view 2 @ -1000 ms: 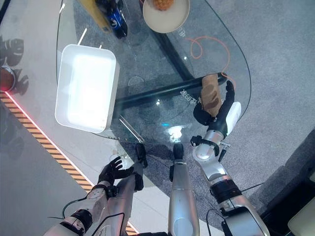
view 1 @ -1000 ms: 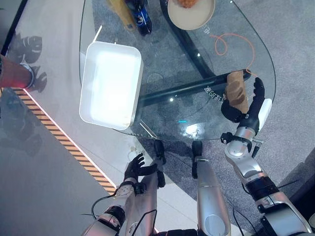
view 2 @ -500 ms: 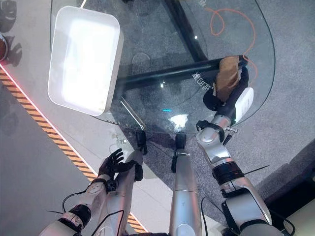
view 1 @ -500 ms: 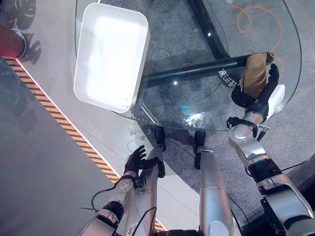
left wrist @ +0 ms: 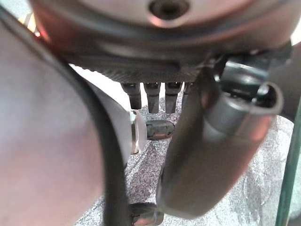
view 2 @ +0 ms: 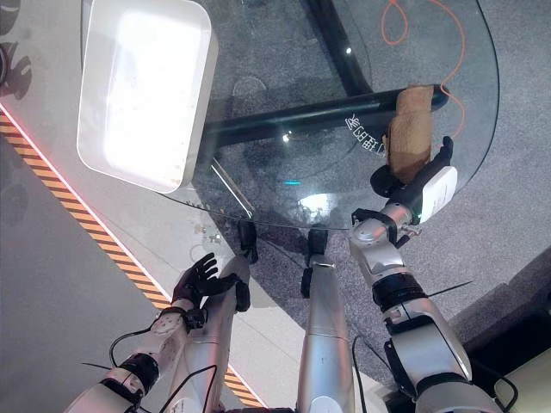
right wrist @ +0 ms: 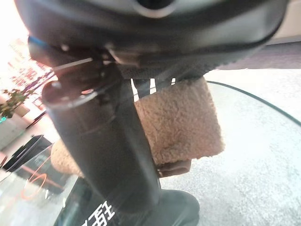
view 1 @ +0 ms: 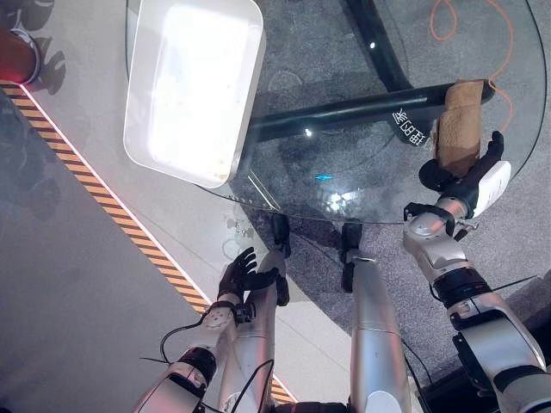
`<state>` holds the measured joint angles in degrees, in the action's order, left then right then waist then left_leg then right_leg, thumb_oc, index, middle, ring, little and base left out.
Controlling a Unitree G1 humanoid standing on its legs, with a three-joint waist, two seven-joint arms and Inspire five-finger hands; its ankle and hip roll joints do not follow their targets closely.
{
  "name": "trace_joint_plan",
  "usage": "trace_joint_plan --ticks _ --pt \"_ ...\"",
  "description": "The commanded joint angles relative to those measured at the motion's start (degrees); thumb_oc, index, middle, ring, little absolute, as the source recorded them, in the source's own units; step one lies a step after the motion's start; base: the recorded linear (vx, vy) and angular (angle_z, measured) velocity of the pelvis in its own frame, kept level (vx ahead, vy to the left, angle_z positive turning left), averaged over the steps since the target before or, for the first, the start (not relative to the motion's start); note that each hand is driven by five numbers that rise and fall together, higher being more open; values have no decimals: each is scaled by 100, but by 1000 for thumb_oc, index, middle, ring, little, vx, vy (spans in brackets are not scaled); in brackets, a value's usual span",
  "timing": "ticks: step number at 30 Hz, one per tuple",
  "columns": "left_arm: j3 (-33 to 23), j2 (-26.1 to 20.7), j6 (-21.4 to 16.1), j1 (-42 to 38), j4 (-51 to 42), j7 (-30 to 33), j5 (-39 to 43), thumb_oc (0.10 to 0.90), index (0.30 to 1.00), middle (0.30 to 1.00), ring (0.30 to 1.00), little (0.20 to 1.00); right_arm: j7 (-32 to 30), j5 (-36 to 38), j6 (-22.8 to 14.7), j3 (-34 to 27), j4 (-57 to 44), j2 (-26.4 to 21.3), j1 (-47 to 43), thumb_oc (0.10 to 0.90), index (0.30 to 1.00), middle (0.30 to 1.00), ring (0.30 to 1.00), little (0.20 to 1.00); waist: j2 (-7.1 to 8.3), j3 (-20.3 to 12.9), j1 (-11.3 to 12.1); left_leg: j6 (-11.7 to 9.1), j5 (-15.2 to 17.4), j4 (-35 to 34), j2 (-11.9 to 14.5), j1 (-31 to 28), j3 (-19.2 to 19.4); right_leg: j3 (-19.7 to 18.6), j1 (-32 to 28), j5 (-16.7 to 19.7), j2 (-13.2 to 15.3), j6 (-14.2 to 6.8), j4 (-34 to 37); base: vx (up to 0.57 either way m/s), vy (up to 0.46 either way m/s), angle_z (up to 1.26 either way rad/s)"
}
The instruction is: Wipe the table with a cloth and put it in the basket.
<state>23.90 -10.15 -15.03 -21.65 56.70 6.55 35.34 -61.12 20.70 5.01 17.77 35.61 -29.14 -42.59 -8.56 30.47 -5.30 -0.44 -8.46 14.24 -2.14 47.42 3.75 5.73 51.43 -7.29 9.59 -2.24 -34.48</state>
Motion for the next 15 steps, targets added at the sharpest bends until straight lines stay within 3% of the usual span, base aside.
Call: trace_joint_plan --ticks 1,15 --pt "-2 -49 -89 240 -77 -6 53 800 900 900 900 900 -252 358 -2 -138 -26 -204 11 800 900 900 900 900 -389 -68 -135 -75 732 823 -204 313 -295 -671 191 626 -417 -187 837 0 0 0" --pt "-37 -153 68 124 -184 84 -1 800 900 900 900 900 698 1010 16 243 356 -35 -22 800 900 900 900 900 -329 -68 -99 -115 736 843 -182 439 -296 -638 314 672 -381 -236 844 1 -13 1"
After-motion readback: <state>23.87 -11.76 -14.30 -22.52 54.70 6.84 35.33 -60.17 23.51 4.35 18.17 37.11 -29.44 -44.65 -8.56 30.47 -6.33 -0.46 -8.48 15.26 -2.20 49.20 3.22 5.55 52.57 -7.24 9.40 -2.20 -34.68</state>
